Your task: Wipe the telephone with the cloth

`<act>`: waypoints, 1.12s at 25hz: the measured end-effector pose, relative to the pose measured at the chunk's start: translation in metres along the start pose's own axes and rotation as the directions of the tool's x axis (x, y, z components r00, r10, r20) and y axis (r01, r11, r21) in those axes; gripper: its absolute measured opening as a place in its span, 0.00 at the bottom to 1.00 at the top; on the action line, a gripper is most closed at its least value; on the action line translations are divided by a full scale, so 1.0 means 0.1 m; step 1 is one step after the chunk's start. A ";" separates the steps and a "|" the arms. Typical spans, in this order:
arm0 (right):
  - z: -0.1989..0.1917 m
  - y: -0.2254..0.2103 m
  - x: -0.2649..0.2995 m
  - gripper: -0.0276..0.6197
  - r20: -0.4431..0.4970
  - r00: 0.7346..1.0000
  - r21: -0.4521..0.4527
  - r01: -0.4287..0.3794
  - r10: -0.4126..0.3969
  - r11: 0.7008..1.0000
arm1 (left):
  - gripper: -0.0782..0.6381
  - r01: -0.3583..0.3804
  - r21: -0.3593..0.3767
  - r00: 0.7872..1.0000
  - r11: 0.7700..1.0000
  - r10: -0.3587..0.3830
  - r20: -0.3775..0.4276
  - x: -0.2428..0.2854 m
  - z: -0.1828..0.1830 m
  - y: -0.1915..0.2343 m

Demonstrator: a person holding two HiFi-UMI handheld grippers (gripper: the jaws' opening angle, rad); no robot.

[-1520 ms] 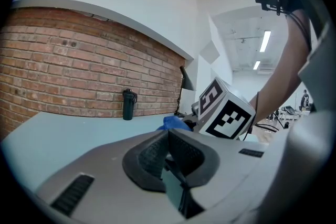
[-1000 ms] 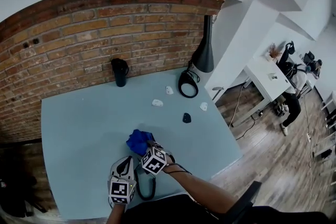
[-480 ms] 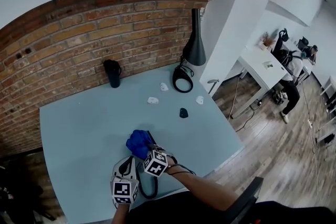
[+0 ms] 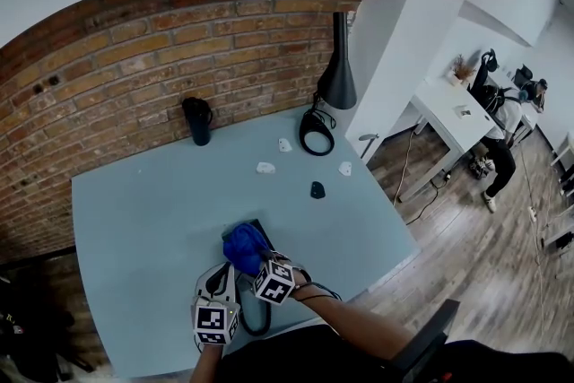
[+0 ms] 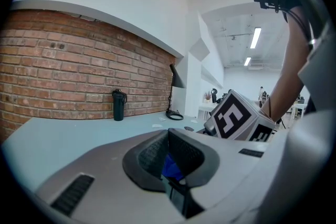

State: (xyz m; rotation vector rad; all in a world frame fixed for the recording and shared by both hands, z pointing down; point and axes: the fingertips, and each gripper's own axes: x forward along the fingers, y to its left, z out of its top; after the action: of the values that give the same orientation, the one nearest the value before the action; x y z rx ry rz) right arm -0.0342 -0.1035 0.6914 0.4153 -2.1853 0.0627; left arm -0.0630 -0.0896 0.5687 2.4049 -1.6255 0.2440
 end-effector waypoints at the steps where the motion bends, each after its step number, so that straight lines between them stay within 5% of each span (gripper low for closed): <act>1: -0.03 0.02 0.00 0.39 -0.002 1.000 0.000 -0.003 0.003 1.000 | 0.14 -0.001 0.002 1.000 1.000 0.001 0.001 0.00 0.00 -0.01; 28: -0.69 0.53 -0.11 0.39 -0.099 0.993 -0.010 -0.065 0.064 0.998 | 0.14 0.016 0.014 1.000 1.000 -0.016 0.004 -0.07 -0.03 -0.15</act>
State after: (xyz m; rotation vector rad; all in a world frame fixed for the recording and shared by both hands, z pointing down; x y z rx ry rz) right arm 0.0082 -0.0370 0.7297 0.3269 -2.1009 0.1019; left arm -0.0520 -0.0771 0.5679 2.4294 -1.6103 0.2483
